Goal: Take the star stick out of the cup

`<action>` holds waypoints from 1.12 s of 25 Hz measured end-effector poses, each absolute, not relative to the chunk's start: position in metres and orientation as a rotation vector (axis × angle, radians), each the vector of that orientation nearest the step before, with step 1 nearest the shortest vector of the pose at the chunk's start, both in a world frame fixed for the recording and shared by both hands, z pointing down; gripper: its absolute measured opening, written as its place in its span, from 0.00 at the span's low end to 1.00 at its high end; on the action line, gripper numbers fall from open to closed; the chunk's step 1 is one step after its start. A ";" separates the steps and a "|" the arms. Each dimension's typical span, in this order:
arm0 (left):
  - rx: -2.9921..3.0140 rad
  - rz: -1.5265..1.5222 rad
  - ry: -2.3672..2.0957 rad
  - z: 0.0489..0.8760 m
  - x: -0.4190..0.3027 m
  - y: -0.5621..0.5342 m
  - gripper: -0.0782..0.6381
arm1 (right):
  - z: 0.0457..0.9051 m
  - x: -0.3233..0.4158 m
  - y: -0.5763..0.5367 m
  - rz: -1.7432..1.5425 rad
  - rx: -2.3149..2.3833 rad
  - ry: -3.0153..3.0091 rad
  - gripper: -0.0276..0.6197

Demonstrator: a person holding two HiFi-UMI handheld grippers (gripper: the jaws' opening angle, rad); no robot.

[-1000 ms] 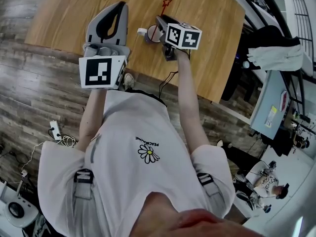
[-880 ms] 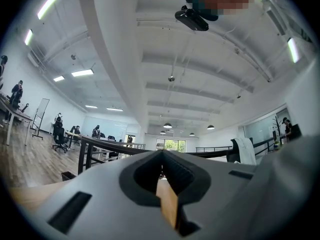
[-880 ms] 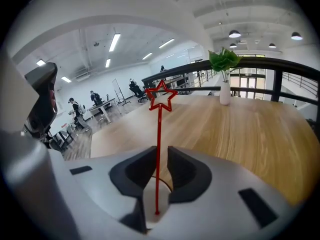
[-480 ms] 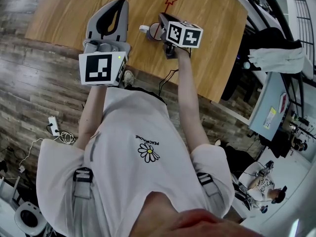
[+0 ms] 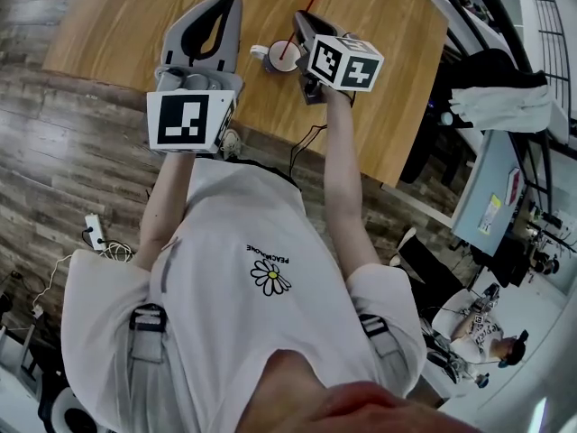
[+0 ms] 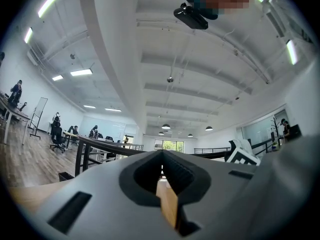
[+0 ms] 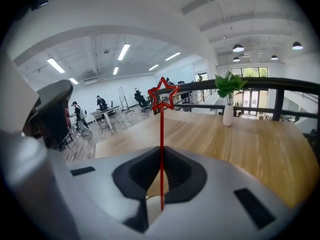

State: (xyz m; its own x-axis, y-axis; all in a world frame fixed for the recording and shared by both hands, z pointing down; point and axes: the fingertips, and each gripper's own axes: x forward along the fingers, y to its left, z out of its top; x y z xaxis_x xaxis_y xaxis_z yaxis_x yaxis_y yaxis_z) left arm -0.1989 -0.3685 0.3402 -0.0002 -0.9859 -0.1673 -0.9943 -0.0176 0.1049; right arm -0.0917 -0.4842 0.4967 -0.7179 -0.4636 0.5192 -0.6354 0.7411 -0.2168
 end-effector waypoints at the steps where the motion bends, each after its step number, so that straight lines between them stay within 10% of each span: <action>1: -2.191 0.300 2.164 0.338 -0.197 -0.370 0.13 | 0.482 -0.092 -0.486 0.512 0.851 -2.527 0.07; 28: -2.193 0.317 1.908 0.240 -0.152 -0.376 0.13 | 0.239 0.002 -0.373 -0.496 1.607 -2.965 0.07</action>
State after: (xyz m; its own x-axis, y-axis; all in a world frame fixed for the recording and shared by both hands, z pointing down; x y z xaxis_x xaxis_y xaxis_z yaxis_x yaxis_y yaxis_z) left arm -0.1523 -0.3757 0.2399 0.1351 -0.9439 -0.3014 -0.9906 -0.1349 -0.0217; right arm 0.0023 -0.3725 0.2387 -0.5279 -0.7671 -0.3645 -0.8440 0.5218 0.1241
